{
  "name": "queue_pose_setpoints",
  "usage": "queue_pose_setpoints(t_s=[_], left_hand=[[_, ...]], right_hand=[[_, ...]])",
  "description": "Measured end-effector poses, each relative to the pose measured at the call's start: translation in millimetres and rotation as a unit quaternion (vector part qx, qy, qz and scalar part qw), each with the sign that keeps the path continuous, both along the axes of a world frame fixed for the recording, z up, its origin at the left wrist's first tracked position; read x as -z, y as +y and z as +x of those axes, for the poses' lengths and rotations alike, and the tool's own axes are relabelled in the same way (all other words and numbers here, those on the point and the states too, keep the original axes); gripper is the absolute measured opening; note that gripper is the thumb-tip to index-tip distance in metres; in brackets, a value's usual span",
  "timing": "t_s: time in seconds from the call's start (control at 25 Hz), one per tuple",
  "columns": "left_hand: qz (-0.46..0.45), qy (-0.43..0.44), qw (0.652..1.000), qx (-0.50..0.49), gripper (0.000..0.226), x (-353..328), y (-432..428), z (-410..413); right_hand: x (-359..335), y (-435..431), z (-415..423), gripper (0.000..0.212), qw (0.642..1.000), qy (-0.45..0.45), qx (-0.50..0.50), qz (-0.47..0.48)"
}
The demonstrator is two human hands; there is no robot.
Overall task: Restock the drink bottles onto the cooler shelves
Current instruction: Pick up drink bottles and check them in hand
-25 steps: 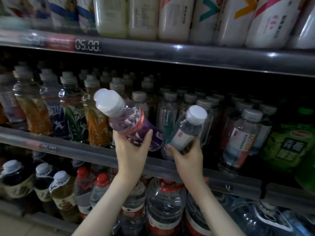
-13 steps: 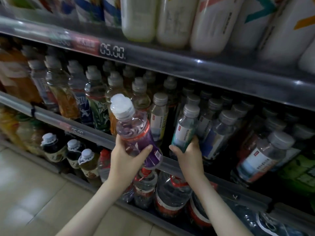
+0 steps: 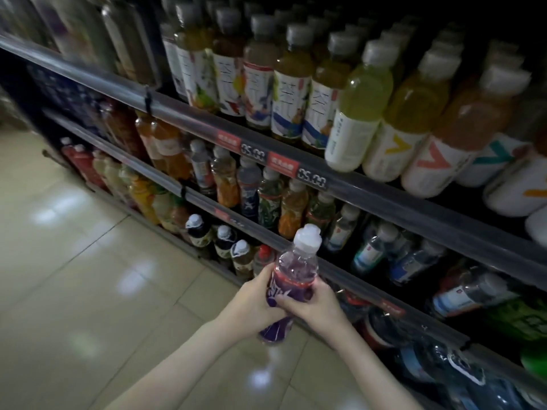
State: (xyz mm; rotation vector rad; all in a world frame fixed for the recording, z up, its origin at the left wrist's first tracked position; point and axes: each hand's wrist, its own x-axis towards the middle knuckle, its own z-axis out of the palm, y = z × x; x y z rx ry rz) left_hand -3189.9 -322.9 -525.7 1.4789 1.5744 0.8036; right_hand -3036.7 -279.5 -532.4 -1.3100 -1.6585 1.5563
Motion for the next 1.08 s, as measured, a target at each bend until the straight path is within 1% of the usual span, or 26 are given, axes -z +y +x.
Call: queue_pose_setpoints(t_s=[0.08, 0.16, 0.24, 0.32, 0.44, 0.52, 0.6, 0.72, 0.88, 0.92, 1.0, 1.08], left_hand=[[-0.030, 0.015, 0.998, 0.055, 0.078, -22.9, -4.4, -24.6], [-0.059, 0.052, 0.991, 0.113, 0.077, -39.5, -6.1, -48.6], [-0.083, 0.081, 0.984, 0.135, 0.073, -43.1, -0.9, -71.4], [-0.094, 0.108, 0.982, 0.120, 0.071, -39.6, 18.8, -92.4], [-0.095, 0.144, 0.984, 0.032, 0.065, -21.4, 52.1, -123.1], [-0.081, 0.165, 0.983, -0.018, 0.060, -7.8, 68.9, -145.9], [-0.070, 0.159, 0.984, -0.043, 0.060, 10.6, 88.5, -169.4], [-0.047, 0.161, 0.984, -0.066, 0.069, 30.0, 112.2, -191.3], [-0.009, 0.133, 0.990, -0.054, 0.082, 61.0, 160.2, -241.1], [0.005, 0.127, 0.991, -0.043, 0.086, 65.5, 169.0, -247.4], [0.040, 0.110, 0.993, -0.015, 0.093, 80.7, 185.1, -257.7], [0.102, 0.085, 0.991, 0.004, 0.098, 99.5, 201.2, -262.9]], right_hand=[[-15.0, -10.1, -15.9, 0.037, 0.999, 0.001, 0.038, -0.005], [-23.3, -15.9, -29.6, 0.037, 0.997, -0.003, 0.080, -0.004], [-24.5, -11.2, -40.1, 0.038, 0.994, -0.006, 0.110, -0.002], [-23.1, 6.3, -51.6, 0.039, 0.992, -0.004, 0.128, 0.008], [-10.2, 39.6, -75.7, 0.042, 0.993, -0.007, 0.117, 0.014], [0.7, 54.7, -96.3, 0.044, 0.995, -0.009, 0.098, 0.019], [18.0, 72.8, -121.6, 0.046, 0.995, -0.010, 0.096, 0.024], [36.1, 86.9, -145.0, 0.050, 0.992, -0.024, 0.116, 0.044], [63.2, 107.6, -198.1, 0.043, 0.979, -0.040, 0.178, 0.094], [68.6, 111.9, -209.3, 0.042, 0.973, -0.043, 0.193, 0.117], [84.3, 122.5, -230.6, 0.042, 0.954, -0.043, 0.224, 0.195], [101.6, 135.2, -244.3, 0.045, 0.935, -0.035, 0.232, 0.267]])
